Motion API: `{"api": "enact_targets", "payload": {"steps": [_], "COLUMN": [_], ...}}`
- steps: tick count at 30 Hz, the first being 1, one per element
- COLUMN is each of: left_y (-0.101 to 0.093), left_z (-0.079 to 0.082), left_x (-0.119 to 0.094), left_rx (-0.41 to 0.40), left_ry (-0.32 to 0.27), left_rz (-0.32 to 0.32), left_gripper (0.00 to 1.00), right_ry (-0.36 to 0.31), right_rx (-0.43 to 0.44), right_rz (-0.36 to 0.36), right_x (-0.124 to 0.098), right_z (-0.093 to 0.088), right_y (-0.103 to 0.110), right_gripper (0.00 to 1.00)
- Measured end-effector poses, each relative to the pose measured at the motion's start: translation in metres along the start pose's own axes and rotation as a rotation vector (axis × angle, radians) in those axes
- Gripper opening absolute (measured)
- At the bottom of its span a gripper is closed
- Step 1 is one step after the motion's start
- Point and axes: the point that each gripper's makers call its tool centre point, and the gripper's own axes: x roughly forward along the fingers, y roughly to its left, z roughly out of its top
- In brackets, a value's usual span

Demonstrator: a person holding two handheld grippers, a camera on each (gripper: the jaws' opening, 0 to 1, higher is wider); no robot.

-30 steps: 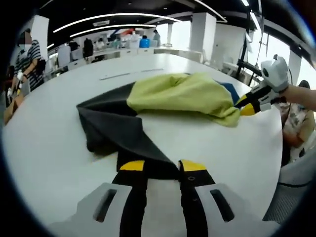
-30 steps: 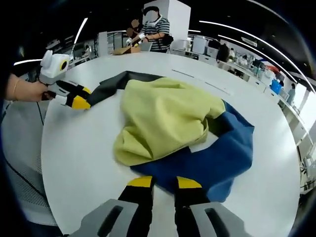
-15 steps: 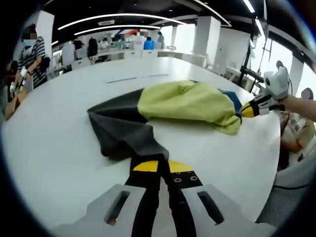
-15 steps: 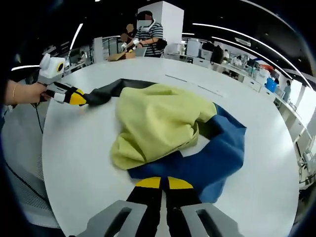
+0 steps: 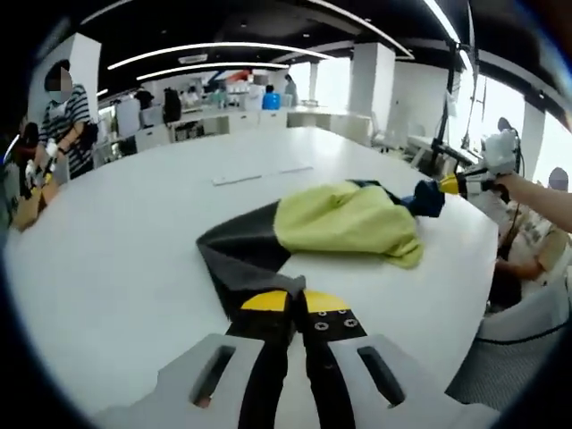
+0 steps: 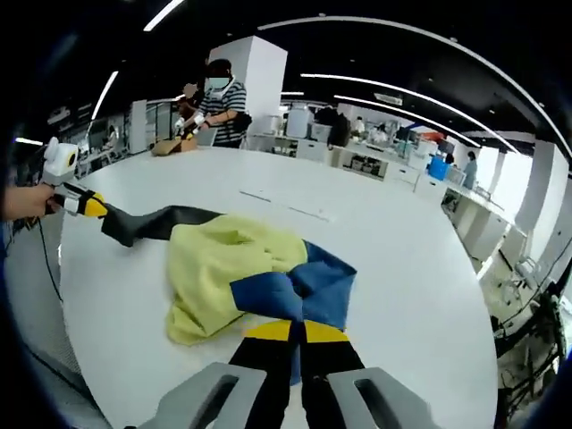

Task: Fold the garment on the visible template until the final outline fits inside the template.

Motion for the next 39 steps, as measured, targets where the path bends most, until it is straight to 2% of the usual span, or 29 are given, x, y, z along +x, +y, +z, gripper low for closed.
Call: {"api": "enact_targets", "payload": {"steps": [3,6,14,19,22,24,25,27,29,31,33,37,39], "left_y": [0.006,0.017,0.048,0.075,0.092,0.107,0.113,0.122,0.13,0.14,0.146,0.158,0.168], "left_z": [-0.002,-0.002,-0.002,-0.005,-0.007,-0.012,-0.015,-0.02,-0.032,-0.042,-0.05,-0.058,-0.061], "left_x": [-0.014,-0.025,-0.043,-0.052,-0.055,-0.057,-0.057,-0.057,-0.056,-0.057,-0.057,-0.054,-0.055], "left_rx": [-0.042,-0.05,-0.089,-0.112,-0.152,-0.165,-0.164,-0.183,-0.259,-0.29,-0.267,-0.238,-0.215], "left_ry": [0.016,0.008,-0.008,0.006,0.001,0.019,0.029,0.039,0.051,0.063,0.087,0.098,0.113], "left_rz": [0.012,0.038,0.119,0.212,0.247,0.283,0.293,0.314,0.325,0.344,0.367,0.385,0.421], "left_gripper": [0.01,0.01,0.01,0.01,0.01,0.01,0.01,0.01,0.0,0.0,0.0,0.0,0.0], "right_ry": [0.021,0.014,0.07,0.106,0.129,0.135,0.159,0.156,0.18,0.184,0.191,0.208,0.218], "right_rx": [-0.054,-0.032,0.011,0.045,0.101,0.134,0.172,0.188,0.223,0.235,0.268,0.269,0.266], "right_rz": [-0.104,-0.112,-0.203,-0.242,-0.254,-0.254,-0.252,-0.258,-0.269,-0.278,-0.279,-0.285,-0.292], "right_x": [-0.015,-0.022,-0.034,-0.034,-0.03,-0.025,-0.023,-0.02,-0.019,-0.017,-0.015,-0.011,-0.009], "right_z": [0.004,0.005,-0.013,-0.03,-0.043,-0.051,-0.059,-0.064,-0.074,-0.081,-0.087,-0.096,-0.102], "right_y": [-0.028,-0.039,-0.071,-0.093,-0.104,-0.111,-0.112,-0.118,-0.123,-0.128,-0.131,-0.134,-0.137], "right_gripper": [0.0,0.0,0.0,0.0,0.0,0.0,0.0,0.0,0.0,0.0,0.0,0.0,0.0]}}
